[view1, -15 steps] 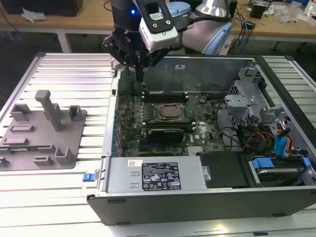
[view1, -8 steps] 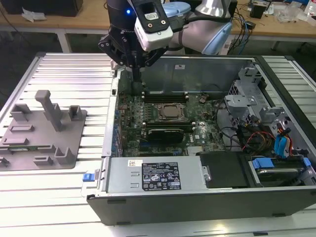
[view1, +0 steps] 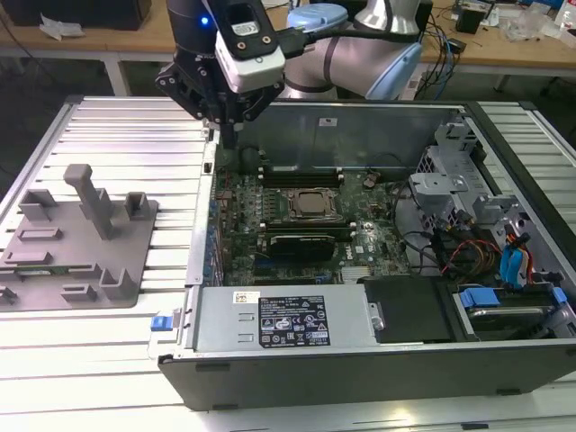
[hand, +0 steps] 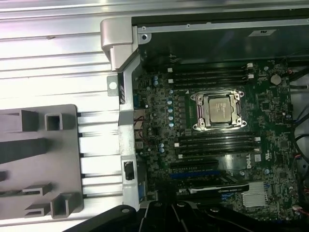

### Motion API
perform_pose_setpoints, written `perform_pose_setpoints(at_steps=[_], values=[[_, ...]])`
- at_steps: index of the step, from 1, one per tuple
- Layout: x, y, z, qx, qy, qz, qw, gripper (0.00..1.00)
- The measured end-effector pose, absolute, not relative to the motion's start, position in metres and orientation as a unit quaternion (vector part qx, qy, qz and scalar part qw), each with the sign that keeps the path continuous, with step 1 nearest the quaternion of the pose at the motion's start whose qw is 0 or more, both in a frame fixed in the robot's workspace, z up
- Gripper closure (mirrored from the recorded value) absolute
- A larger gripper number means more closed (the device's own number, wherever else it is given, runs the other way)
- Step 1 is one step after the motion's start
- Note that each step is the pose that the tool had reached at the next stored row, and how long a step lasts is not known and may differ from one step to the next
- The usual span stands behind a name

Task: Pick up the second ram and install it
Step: 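Reach for the second ram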

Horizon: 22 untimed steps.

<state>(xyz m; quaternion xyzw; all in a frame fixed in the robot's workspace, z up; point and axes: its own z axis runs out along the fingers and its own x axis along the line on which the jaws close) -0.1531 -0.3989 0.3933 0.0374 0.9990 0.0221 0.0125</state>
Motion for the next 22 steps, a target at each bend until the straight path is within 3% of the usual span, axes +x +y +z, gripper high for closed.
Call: perform_pose_setpoints(at_steps=[22], values=[[-0.227, -0.399, 0.393, 0.037, 0.999, 0.022, 0.013, 0.92]])
